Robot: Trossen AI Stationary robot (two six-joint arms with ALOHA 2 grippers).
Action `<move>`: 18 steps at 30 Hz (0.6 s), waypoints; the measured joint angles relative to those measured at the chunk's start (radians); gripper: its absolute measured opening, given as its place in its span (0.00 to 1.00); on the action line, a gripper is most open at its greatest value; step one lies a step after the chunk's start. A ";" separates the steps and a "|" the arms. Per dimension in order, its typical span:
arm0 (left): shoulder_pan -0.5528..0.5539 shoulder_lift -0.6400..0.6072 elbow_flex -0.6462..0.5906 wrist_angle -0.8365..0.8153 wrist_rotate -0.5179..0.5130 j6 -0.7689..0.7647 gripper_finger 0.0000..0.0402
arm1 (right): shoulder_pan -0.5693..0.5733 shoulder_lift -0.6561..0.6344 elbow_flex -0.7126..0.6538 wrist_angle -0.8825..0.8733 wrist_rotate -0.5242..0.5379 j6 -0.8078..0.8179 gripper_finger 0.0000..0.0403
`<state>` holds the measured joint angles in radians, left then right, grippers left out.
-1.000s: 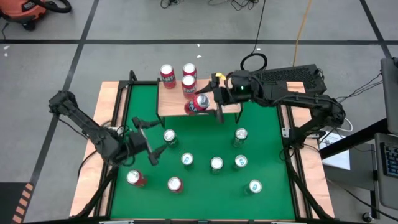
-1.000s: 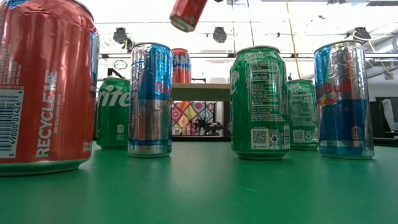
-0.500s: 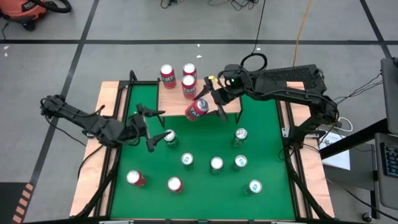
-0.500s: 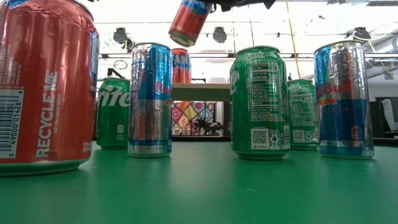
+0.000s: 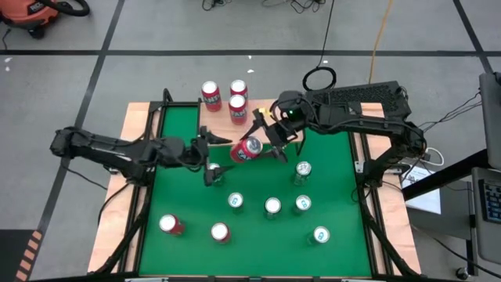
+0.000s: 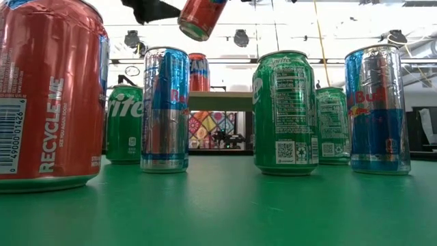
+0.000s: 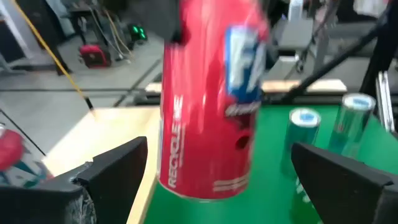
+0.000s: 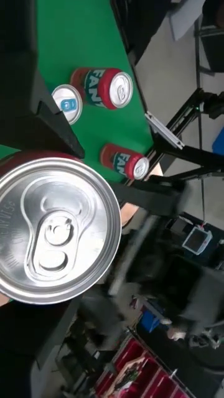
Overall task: Place canned beverage on shelf
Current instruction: Put the red soda can on the shelf aligned with the other red soda cans
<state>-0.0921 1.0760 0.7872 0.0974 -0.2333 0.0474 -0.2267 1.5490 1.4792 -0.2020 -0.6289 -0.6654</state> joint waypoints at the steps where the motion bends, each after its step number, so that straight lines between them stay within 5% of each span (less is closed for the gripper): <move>1: 0.012 0.015 0.000 0.001 0.016 0.000 0.99 | 0.002 0.000 0.000 0.000 0.000 -0.003 0.74; 11: 0.093 0.116 0.000 0.075 0.167 0.012 0.98 | 0.007 0.000 0.000 -0.002 0.022 -0.008 0.74; 18: 0.108 0.118 0.000 0.078 0.172 0.012 0.83 | 0.008 0.000 -0.001 -0.005 0.050 -0.010 0.74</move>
<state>0.0154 1.1937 0.7872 0.1750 -0.0609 0.0598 -0.2192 1.5490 1.4784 -0.2070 -0.5793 -0.6758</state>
